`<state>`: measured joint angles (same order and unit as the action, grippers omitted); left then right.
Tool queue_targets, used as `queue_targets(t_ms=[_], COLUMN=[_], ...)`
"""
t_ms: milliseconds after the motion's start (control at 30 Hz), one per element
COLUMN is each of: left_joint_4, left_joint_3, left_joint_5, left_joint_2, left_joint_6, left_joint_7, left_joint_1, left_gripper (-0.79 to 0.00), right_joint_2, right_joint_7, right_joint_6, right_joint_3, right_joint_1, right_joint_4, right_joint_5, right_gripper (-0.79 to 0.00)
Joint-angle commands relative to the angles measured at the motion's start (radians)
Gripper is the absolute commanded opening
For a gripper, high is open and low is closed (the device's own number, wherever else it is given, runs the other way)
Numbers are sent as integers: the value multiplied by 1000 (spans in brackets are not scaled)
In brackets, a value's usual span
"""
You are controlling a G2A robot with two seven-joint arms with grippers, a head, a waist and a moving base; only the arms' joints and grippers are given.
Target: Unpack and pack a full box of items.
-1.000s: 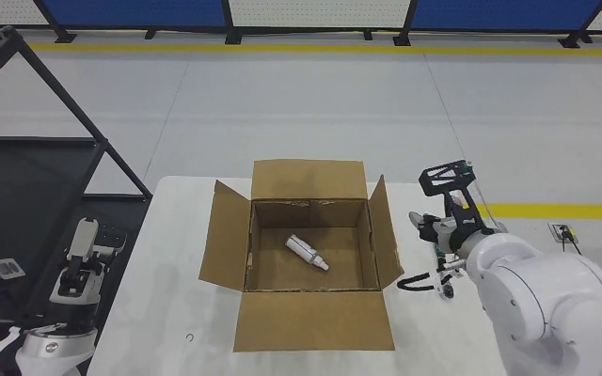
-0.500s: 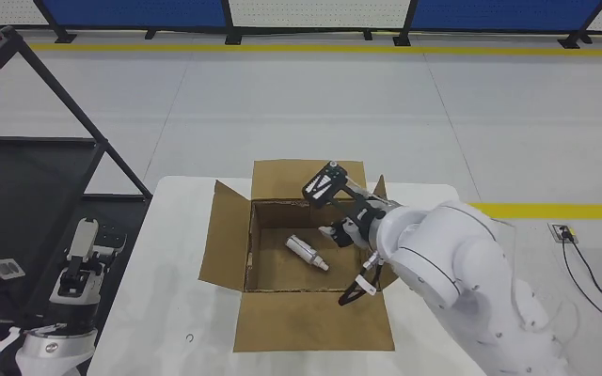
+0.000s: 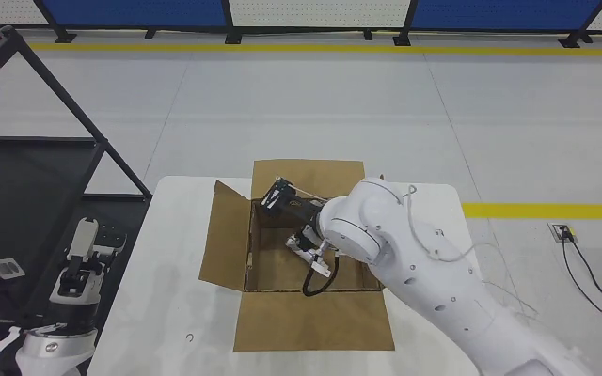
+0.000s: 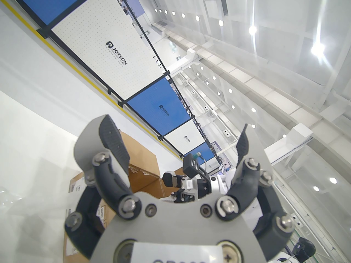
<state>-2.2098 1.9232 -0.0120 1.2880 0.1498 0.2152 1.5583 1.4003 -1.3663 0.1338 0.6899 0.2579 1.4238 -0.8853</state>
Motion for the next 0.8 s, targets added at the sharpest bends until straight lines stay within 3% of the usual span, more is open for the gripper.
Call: queue_targets(t_ms=[0,300,567,767], left_joint_4=[0,0,0,0], left_joint_3=[0,0,0,0], left_joint_5=[0,0,0,0], left_joint_2=[0,0,0,0], left_joint_6=[0,0,0,0], left_joint_7=[0,0,0,0], left_joint_1=[0,0,0,0], left_gripper=[0,0,0,0], right_joint_2=[15,91,161,217], right_joint_7=[20,108,217,285], right_joint_6=[2,-20,49,35], right_joint_3=[-30,-135,-182,-221], right_joint_1=[-13,-60,-91,-112], right_joint_4=[-60,-341,-593,-749], right_joint_5=[17,69,146,138], right_gripper=[-132,-142,-163,-191])
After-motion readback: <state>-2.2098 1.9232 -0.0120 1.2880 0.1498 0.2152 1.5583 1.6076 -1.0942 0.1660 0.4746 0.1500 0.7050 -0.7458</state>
